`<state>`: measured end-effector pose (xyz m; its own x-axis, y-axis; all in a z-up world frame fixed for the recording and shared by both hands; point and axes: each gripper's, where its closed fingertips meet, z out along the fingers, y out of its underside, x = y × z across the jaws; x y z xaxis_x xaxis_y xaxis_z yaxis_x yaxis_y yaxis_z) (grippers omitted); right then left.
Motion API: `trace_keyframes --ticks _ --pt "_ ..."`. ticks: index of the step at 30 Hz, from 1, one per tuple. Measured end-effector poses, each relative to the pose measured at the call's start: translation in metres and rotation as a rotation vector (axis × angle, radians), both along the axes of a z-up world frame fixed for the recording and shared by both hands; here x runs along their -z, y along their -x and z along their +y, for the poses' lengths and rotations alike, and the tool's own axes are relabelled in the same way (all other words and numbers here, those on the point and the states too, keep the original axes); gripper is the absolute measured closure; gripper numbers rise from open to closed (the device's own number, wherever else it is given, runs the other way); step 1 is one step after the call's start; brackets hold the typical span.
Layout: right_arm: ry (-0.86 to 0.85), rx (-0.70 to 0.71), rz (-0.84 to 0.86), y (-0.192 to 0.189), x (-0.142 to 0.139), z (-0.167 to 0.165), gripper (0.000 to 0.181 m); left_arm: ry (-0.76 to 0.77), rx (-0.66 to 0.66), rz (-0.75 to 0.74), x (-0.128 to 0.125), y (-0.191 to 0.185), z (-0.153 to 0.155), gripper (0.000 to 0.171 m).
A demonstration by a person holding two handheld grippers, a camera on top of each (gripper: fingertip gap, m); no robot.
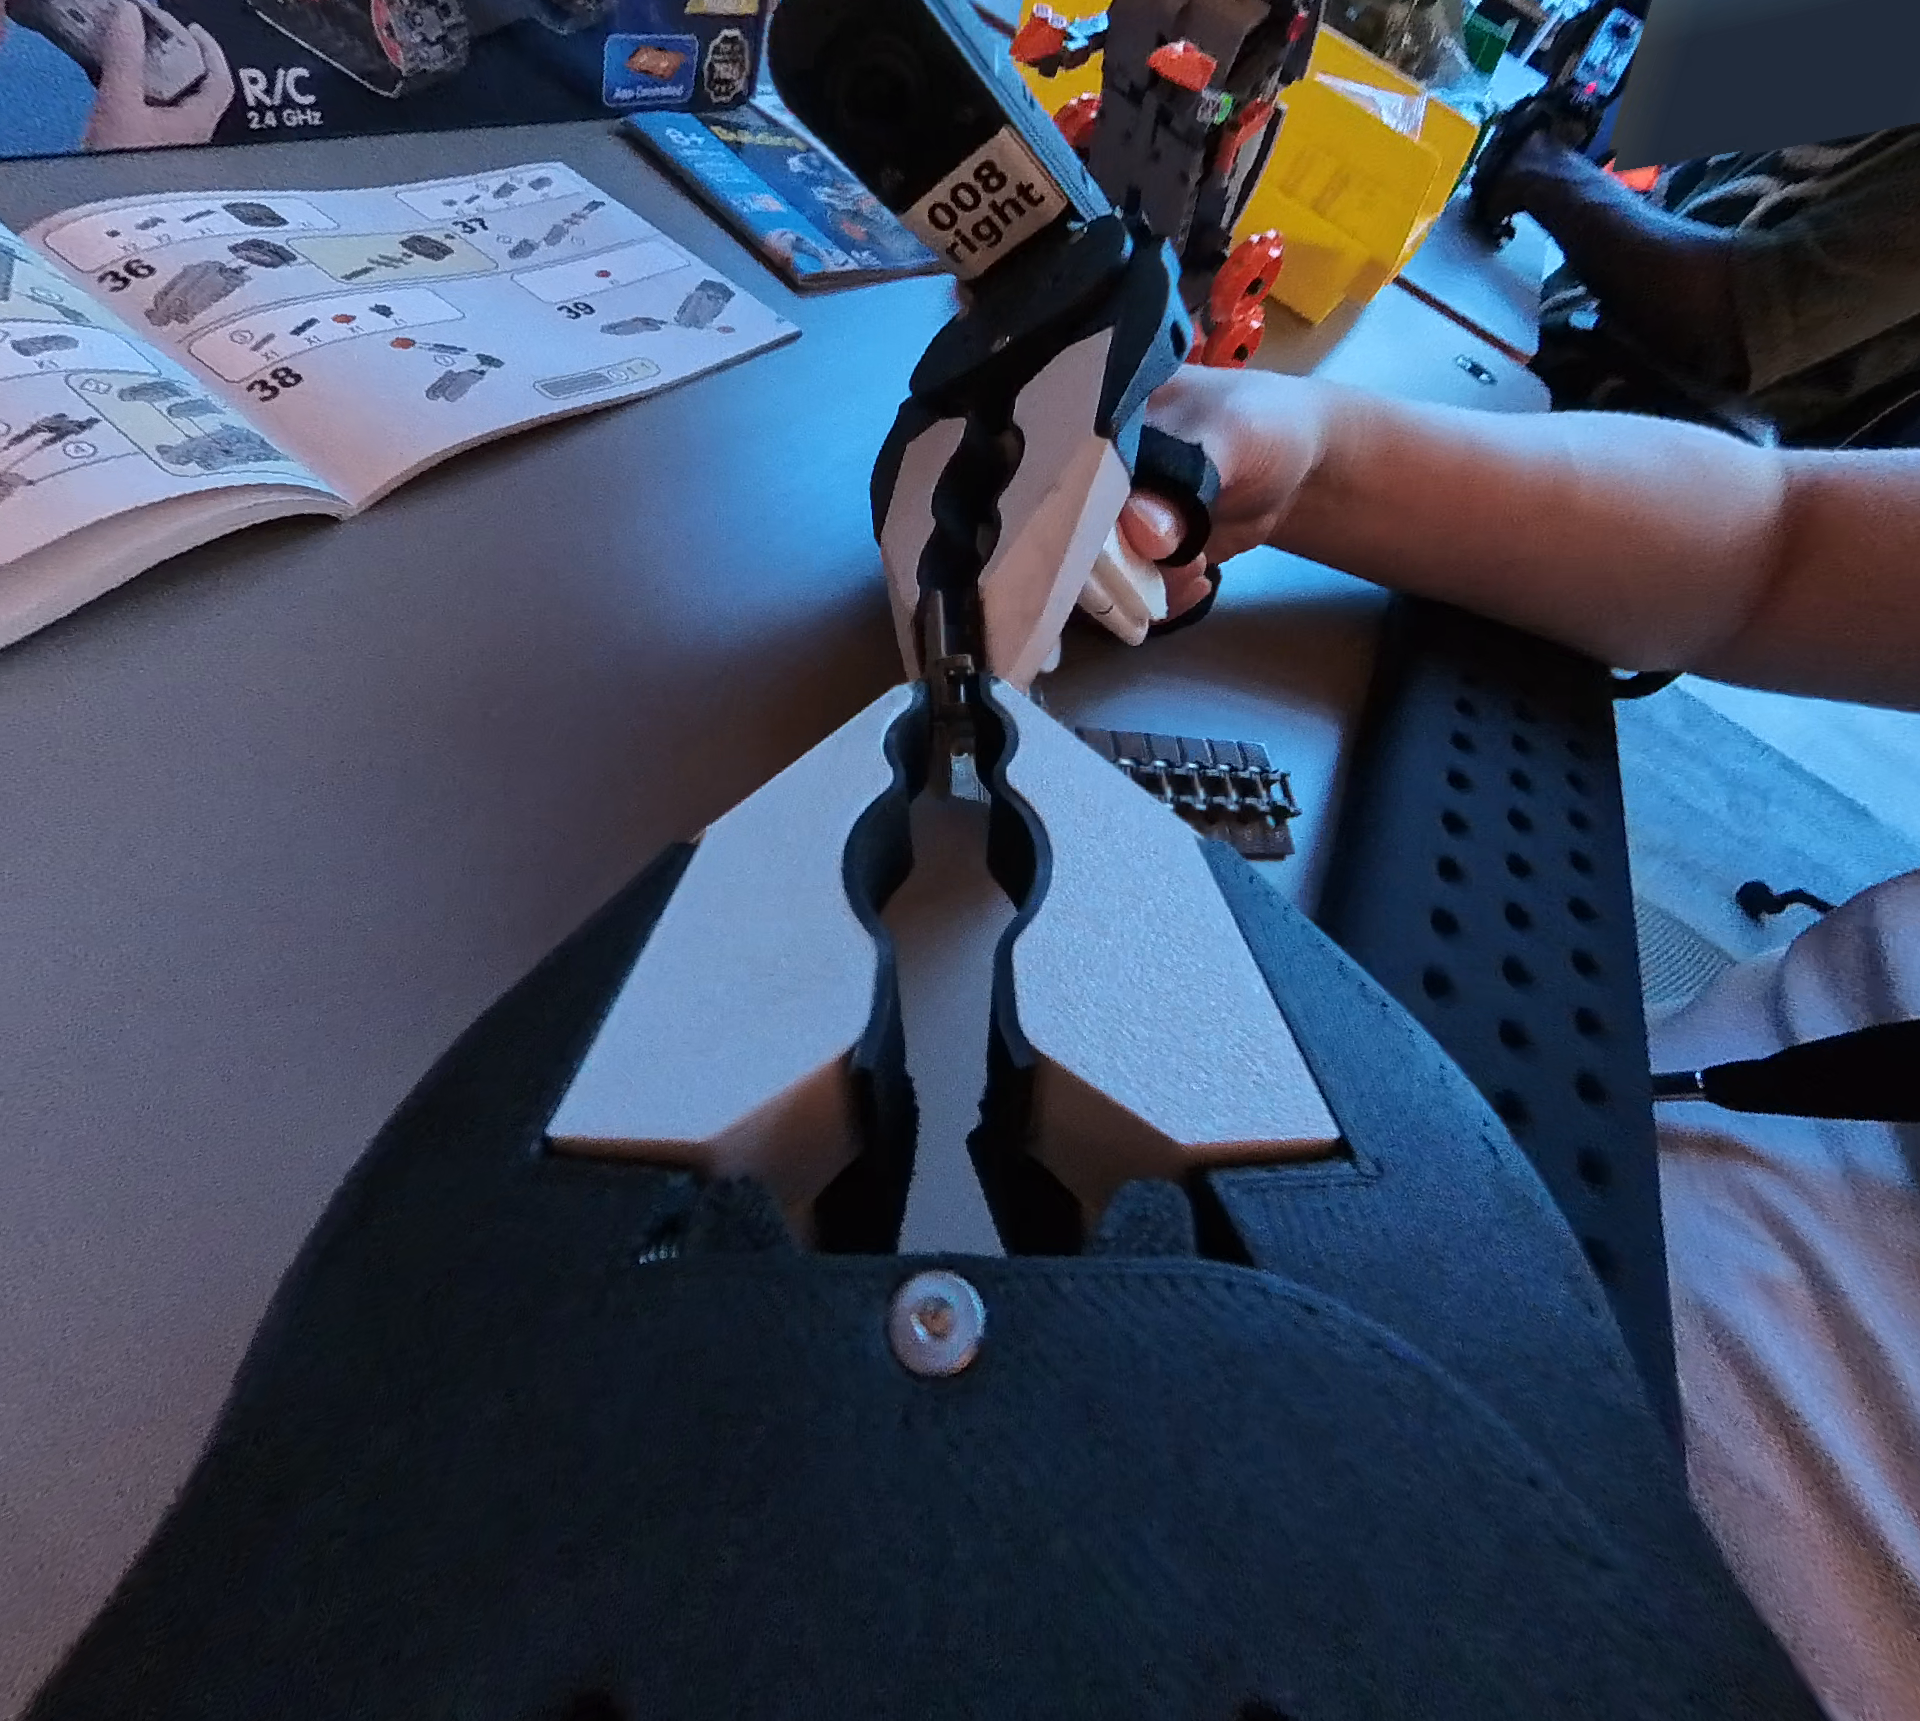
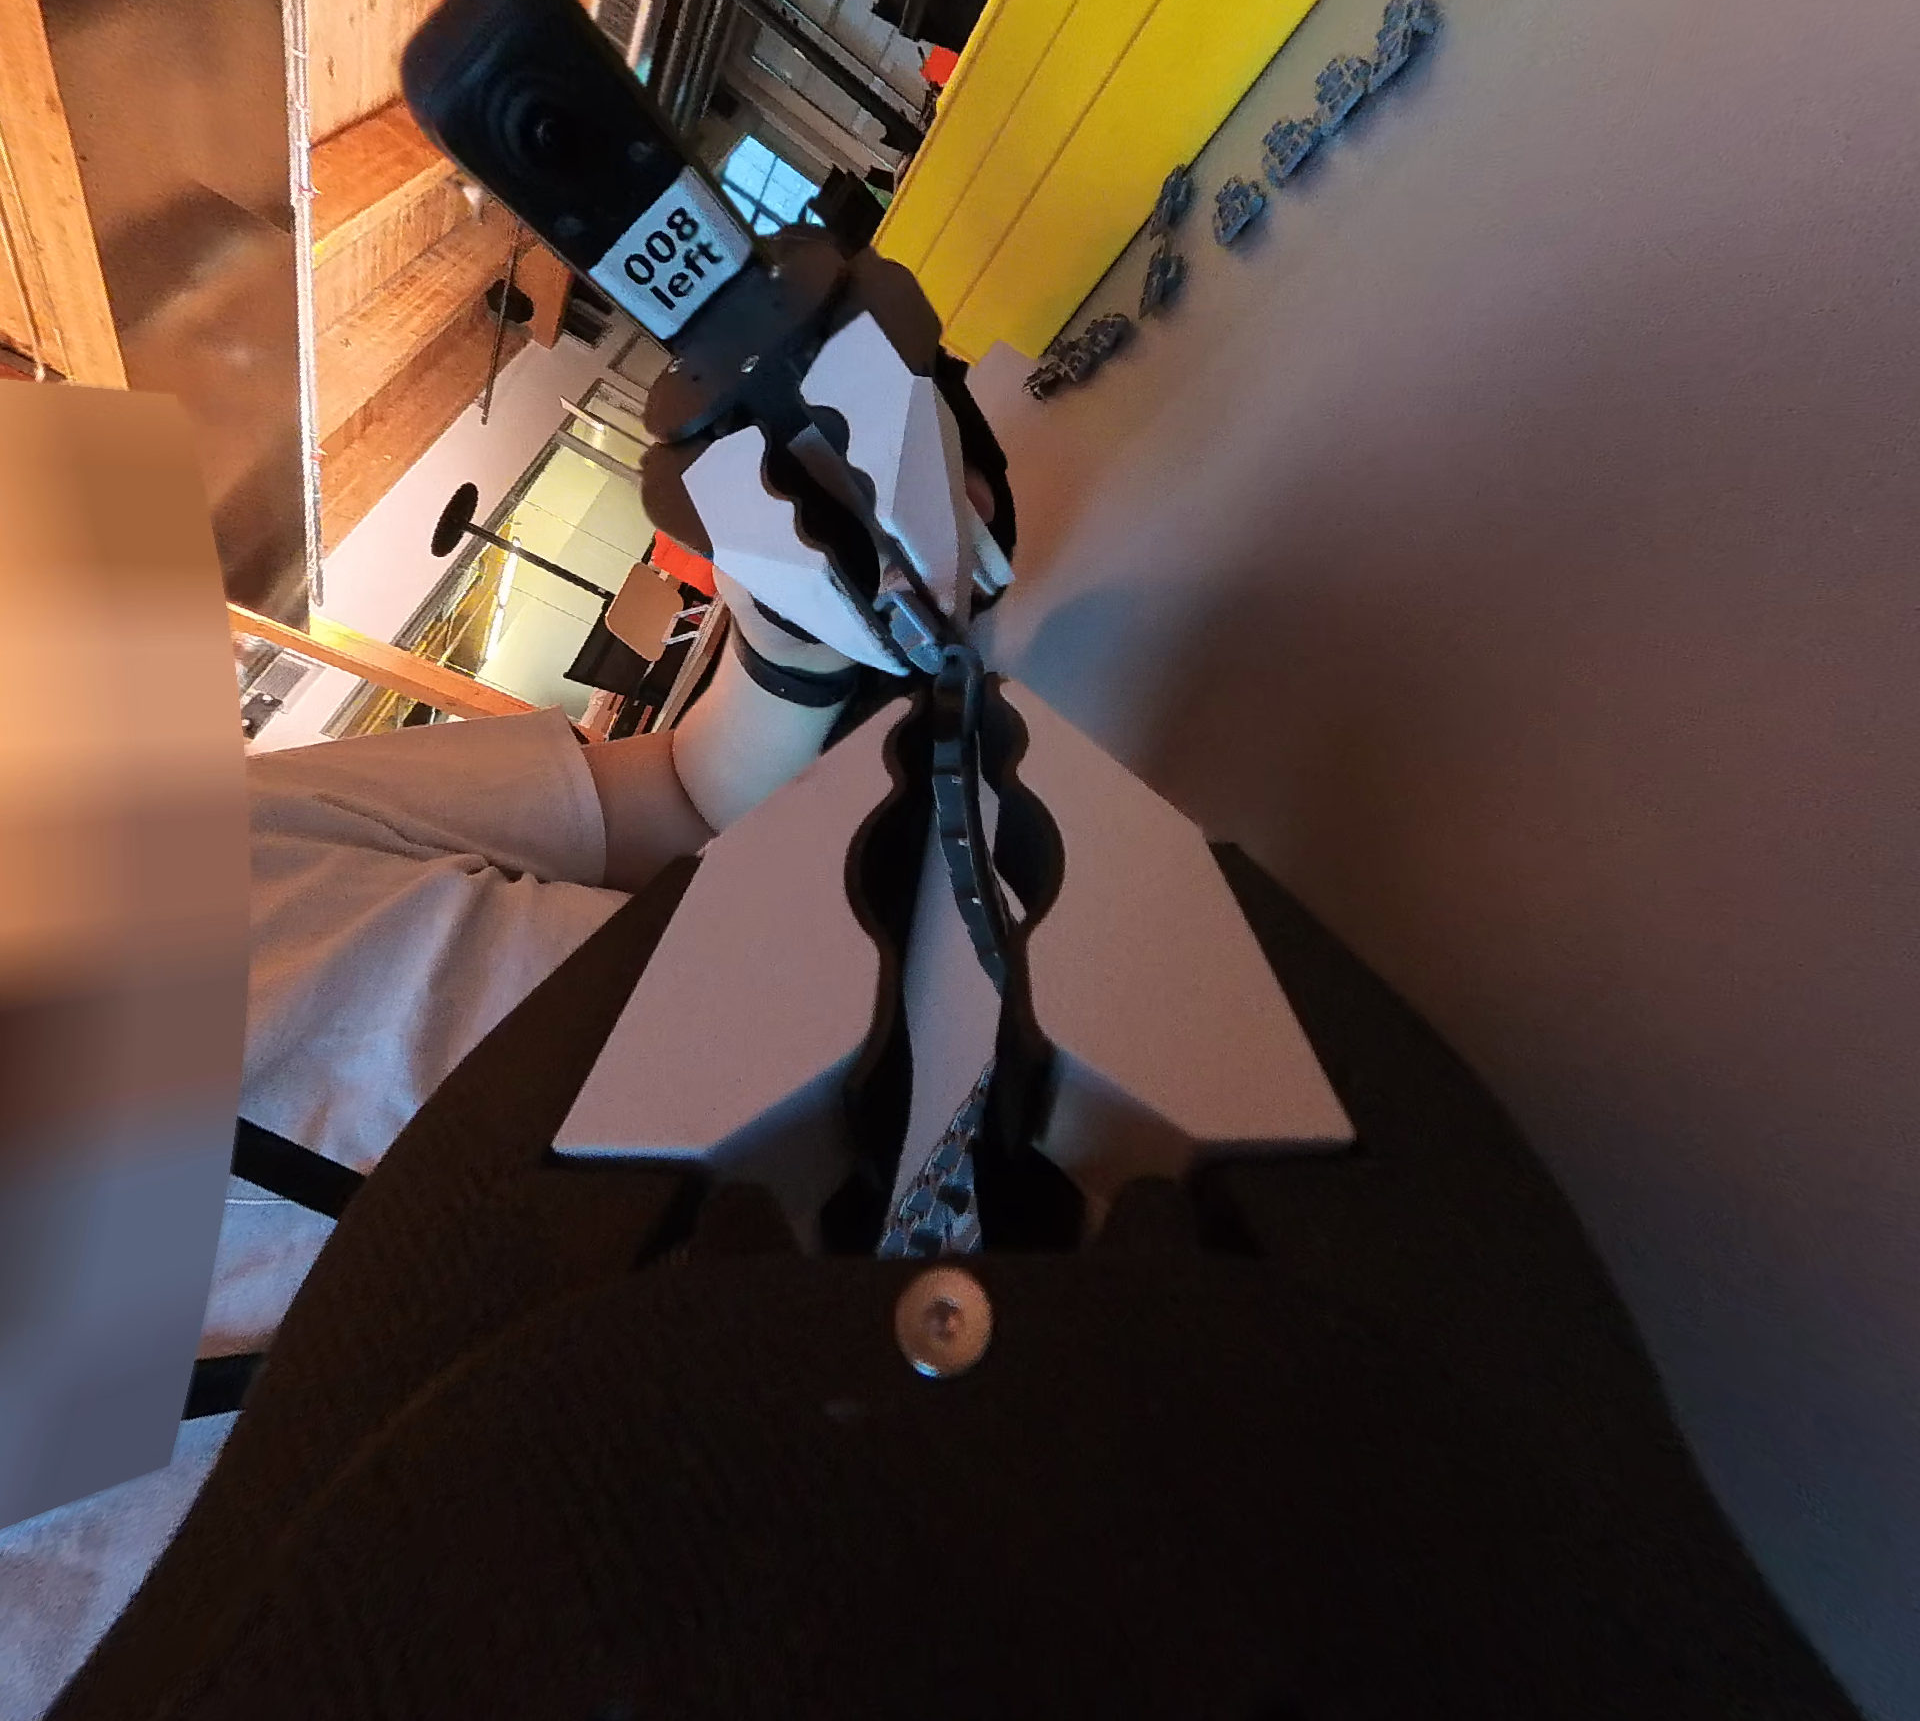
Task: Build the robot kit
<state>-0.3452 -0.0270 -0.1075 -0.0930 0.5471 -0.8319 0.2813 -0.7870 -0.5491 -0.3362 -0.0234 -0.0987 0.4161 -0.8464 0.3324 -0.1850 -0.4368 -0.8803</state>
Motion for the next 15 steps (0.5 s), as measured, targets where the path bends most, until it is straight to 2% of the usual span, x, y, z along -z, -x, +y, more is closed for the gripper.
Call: trace_keyframes --ticks 10,15 --pt "0.052 0.008 -0.023 -0.001 0.004 0.002 0.176 -0.090 -0.015 0.120 0.005 -0.003 0.005 0.166" --pt "-0.013 0.036 -0.071 -0.001 0.010 0.003 0.175 -0.148 -0.038 0.212 0.013 -0.002 0.005 0.166"
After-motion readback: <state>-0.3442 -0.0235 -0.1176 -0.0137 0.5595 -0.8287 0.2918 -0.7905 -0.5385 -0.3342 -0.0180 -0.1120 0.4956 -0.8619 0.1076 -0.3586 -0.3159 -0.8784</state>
